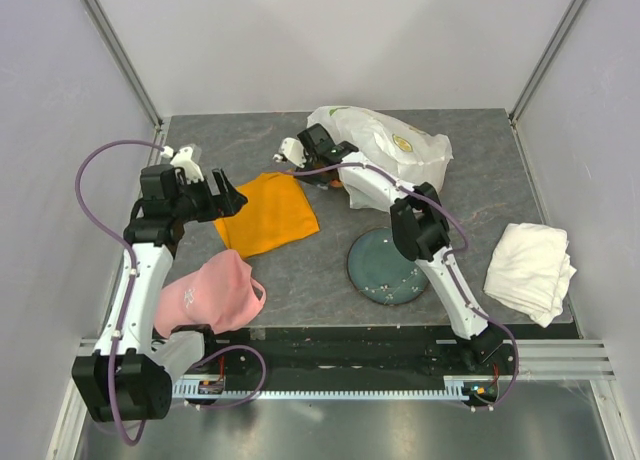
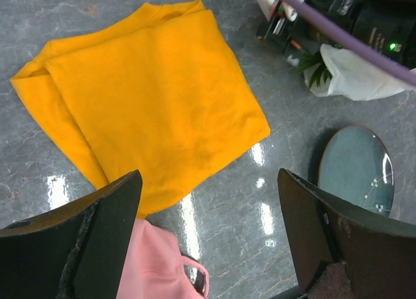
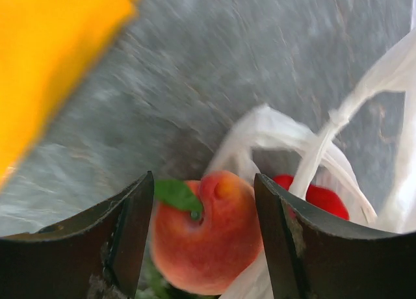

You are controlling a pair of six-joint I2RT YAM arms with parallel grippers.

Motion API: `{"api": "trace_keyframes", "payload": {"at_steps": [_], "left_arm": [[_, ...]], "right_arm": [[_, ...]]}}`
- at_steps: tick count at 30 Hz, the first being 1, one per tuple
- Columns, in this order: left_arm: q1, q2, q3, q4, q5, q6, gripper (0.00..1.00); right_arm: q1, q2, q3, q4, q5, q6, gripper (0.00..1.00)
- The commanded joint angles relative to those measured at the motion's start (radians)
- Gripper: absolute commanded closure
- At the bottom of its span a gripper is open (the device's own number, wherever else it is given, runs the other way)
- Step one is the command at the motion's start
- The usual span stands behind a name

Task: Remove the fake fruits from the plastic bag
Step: Take out the fake fruit from the plastic bag.

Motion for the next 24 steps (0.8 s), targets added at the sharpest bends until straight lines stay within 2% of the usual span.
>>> {"api": "trace_keyframes", "payload": {"at_steps": [1, 8, 11, 12, 13, 17, 24], "left_arm": [[0.014, -0.014, -0.023, 0.03, 0.035, -0.011, 0.08], [0.015, 0.014, -0.023, 0.05, 0.054, -0.021, 0.08], [0.015, 0.02, -0.023, 0.055, 0.061, -0.023, 0.08], [0.015, 0.02, -0.023, 0.056, 0.064, -0.023, 0.08], [0.015, 0.023, -0.021, 0.059, 0.066, -0.023, 0.09], [0.017, 0.028, -0.034, 0.073, 0.075, -0.029, 0.09], [0.015, 0.041, -0.044, 0.102, 0.092, -0.046, 0.09]], "right_arm": [[-0.01, -0.107, -0.099, 0.056, 0.091, -0.019, 0.27], [-0.016, -0.178, -0.197, 0.074, 0.157, -0.009, 0.23], [-0.019, -0.195, -0.184, 0.015, 0.153, 0.019, 0.2], [-0.019, -0.198, -0.173, -0.007, 0.145, 0.025, 0.12], [-0.019, -0.198, -0.159, -0.033, 0.142, 0.025, 0.09], [-0.019, -0.192, -0.13, -0.137, 0.177, 0.004, 0.07], [-0.033, -0.175, -0.154, -0.15, 0.197, -0.015, 0.08]]}}
